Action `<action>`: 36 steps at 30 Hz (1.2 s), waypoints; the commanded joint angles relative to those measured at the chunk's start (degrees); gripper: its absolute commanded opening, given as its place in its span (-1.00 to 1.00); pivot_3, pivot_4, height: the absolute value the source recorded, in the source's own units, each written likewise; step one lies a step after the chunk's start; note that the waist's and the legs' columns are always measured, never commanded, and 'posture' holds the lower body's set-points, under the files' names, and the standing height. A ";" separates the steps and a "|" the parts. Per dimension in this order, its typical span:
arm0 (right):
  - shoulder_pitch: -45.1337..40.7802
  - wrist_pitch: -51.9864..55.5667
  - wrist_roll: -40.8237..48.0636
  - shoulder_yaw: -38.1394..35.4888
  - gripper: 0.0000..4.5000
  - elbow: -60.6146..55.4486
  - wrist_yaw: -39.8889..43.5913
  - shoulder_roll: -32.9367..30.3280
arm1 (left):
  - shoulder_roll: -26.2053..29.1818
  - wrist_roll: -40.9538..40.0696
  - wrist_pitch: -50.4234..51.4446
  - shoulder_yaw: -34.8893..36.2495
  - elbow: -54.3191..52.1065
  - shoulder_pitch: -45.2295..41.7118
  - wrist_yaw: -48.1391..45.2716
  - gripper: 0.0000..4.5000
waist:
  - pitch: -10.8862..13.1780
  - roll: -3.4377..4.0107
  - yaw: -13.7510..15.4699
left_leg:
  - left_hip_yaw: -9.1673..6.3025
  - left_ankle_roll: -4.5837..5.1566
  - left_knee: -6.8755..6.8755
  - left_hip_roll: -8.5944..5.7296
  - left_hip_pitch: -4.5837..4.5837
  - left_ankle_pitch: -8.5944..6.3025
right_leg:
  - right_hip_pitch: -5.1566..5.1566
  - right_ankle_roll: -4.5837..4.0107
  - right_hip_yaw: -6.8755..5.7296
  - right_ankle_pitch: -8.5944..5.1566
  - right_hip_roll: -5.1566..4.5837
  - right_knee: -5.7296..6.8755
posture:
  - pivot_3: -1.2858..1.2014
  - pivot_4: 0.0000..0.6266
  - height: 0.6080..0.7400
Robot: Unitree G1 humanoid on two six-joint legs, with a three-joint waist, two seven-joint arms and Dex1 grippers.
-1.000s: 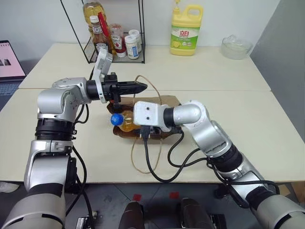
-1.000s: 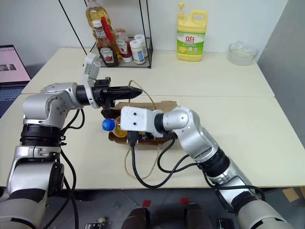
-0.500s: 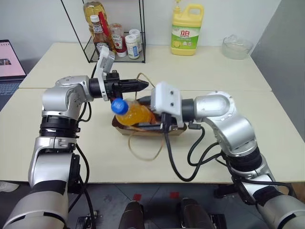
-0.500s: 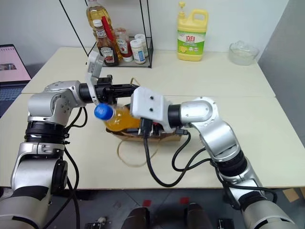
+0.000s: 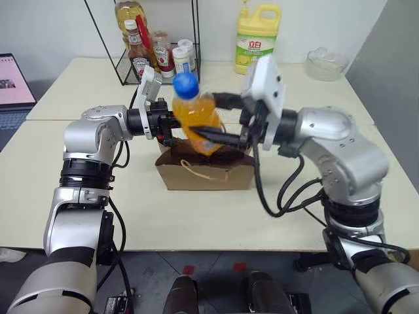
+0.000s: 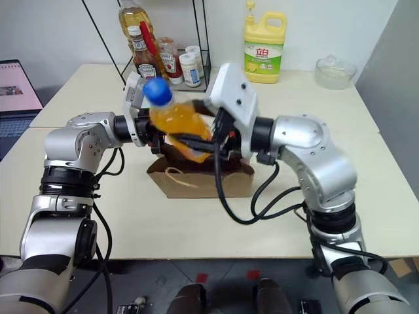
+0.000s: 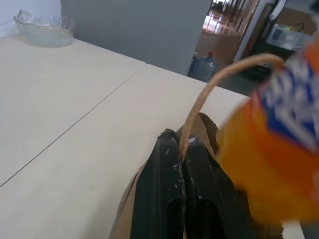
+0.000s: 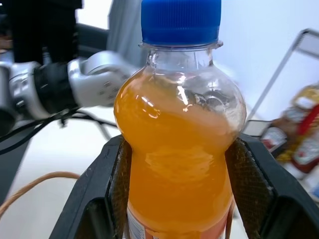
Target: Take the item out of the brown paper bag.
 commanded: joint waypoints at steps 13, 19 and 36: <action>10.81 -16.33 -8.50 -4.11 0.07 2.05 5.45 -34.25 | -0.47 0.37 -0.60 0.47 -0.97 -2.17 -0.21 -1.00 | 0.03 0.04 0.27 | 0.06 0.02 0.05 -0.04 -0.36 -0.01 | -0.31 0.00 0.04 0.00 -0.02 -0.05 | 0.03 -0.52 1.00; 24.79 -42.06 -31.30 9.16 0.07 13.72 4.41 -46.42 | -0.65 0.18 -0.28 0.67 -1.48 -2.04 -0.01 -1.00 | 0.05 0.07 0.04 | 0.09 0.01 0.16 -0.05 -0.45 0.00 | -0.40 0.02 0.06 0.00 -0.02 -0.05 | 0.03 -0.52 1.00; 27.14 -52.32 -45.64 16.78 0.63 25.56 8.10 -40.04 | -0.02 -0.20 0.48 1.07 -3.03 -1.25 0.23 -1.00 | -0.05 -0.11 0.02 | 0.14 -0.02 0.25 -0.03 0.35 0.01 | 0.49 0.17 0.13 0.09 -0.03 -0.10 | 0.03 -0.52 1.00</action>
